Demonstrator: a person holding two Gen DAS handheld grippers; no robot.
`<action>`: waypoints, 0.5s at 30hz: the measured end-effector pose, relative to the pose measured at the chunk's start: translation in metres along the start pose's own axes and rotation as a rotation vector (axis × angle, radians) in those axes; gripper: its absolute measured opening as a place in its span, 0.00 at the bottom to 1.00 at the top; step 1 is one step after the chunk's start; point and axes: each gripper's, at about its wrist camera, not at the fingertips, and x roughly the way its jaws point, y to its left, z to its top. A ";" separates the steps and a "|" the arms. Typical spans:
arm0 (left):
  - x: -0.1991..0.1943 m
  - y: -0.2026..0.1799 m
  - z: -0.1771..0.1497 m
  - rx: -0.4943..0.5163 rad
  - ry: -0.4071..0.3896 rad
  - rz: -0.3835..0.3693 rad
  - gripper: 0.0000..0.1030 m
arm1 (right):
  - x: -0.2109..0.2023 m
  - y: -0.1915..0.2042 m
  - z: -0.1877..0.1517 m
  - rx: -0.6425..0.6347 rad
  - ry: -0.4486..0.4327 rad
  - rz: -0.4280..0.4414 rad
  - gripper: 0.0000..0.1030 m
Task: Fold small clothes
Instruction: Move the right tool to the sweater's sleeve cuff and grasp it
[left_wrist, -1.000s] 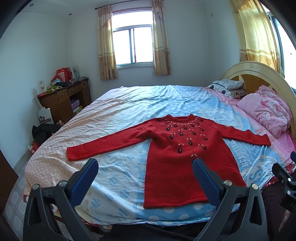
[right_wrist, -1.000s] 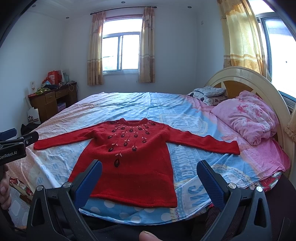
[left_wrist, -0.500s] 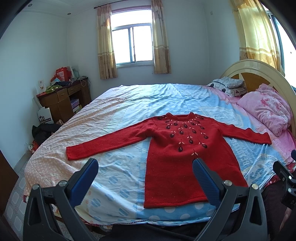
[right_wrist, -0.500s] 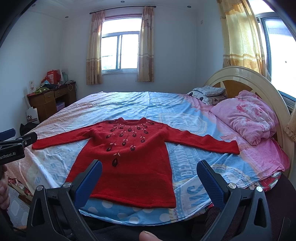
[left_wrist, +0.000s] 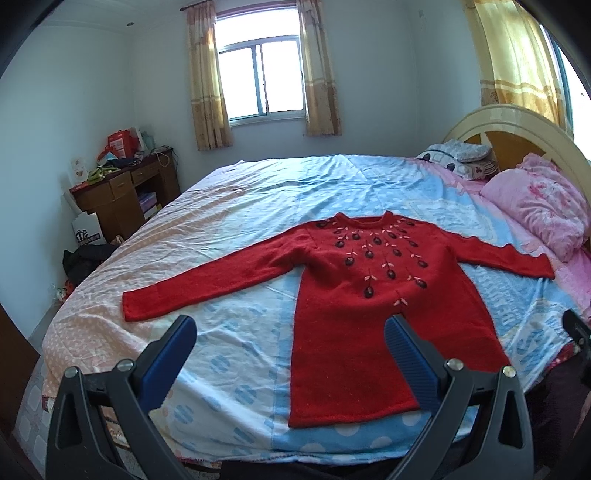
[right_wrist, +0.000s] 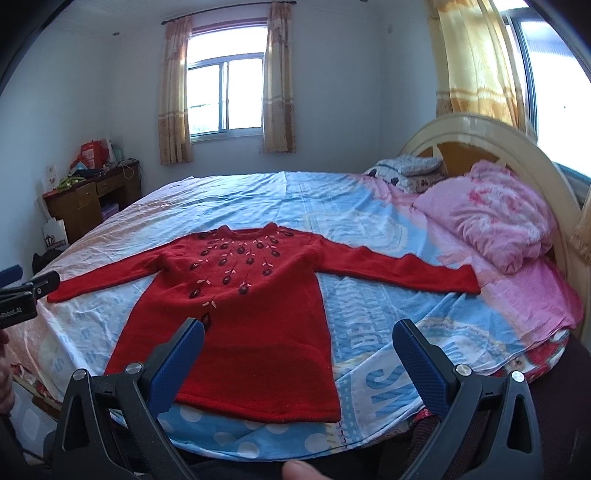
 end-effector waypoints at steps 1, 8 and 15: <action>0.005 -0.002 0.000 0.003 0.001 0.004 1.00 | 0.006 -0.006 -0.001 0.018 0.001 0.011 0.99; 0.054 -0.019 -0.001 0.039 0.042 0.021 1.00 | 0.059 -0.063 -0.013 0.172 0.055 0.000 0.99; 0.106 -0.038 0.012 0.054 0.043 0.047 1.00 | 0.113 -0.153 -0.015 0.333 0.106 -0.129 0.99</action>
